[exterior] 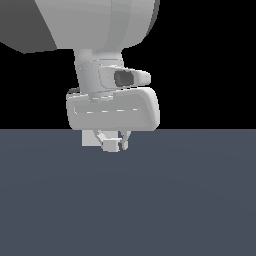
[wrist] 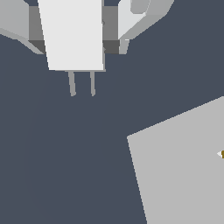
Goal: Plug the charger into the wall socket.
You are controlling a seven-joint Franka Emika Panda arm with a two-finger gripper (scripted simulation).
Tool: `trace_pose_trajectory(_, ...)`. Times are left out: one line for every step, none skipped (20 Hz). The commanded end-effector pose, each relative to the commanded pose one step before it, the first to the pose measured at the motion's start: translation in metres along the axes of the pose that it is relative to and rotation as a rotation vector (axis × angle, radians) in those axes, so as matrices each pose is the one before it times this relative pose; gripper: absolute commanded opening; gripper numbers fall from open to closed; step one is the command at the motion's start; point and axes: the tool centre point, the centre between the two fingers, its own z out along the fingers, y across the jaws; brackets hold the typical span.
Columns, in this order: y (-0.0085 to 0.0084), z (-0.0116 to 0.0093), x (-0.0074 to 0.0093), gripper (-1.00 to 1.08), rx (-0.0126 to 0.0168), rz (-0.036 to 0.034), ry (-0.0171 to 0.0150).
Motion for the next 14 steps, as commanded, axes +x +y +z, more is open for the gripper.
trace_pose_trajectory(-0.00753,-0.00569,0.00288,-1.00,0.02190,-0.06782,0.00118)
trace_pose_trajectory(-0.00288,-0.00208,0.00103,-1.00,0.00838,-0.02550,0.00005)
trace_pose_trajectory(-0.00285,-0.00205,0.00100,-1.00,0.00828,-0.02518,-0.00001)
trace_pose_trajectory(-0.00282,-0.00202,0.00097,-1.00,0.00819,-0.02487,-0.00006)
trace_pose_trajectory(-0.00279,-0.00198,0.00094,-1.00,0.00811,-0.02458,-0.00012)
trace_pose_trajectory(-0.00276,-0.00195,0.00091,-1.00,0.00803,-0.02429,-0.00018)
trace_pose_trajectory(-0.00272,-0.00190,0.00087,-1.00,0.00790,-0.02387,-0.00024)
trace_pose_trajectory(-0.00258,-0.00179,0.00081,-1.00,0.00748,-0.02257,-0.00029)
trace_pose_trajectory(-0.00243,-0.00166,0.00074,-1.00,0.00703,-0.02115,-0.00033)
trace_pose_trajectory(-0.00227,-0.00155,0.00067,-1.00,0.00658,-0.01977,-0.00036)
trace_pose_trajectory(-0.00213,-0.00143,0.00061,-1.00,0.00615,-0.01843,-0.00039)
trace_pose_trajectory(-0.00198,-0.00132,0.00055,-1.00,0.00572,-0.01711,-0.00041)
trace_pose_trajectory(-0.00184,-0.00121,0.00049,-1.00,0.00530,-0.01583,-0.00043)
trace_pose_trajectory(-0.00170,-0.00110,0.00044,-1.00,0.00489,-0.01457,-0.00045)
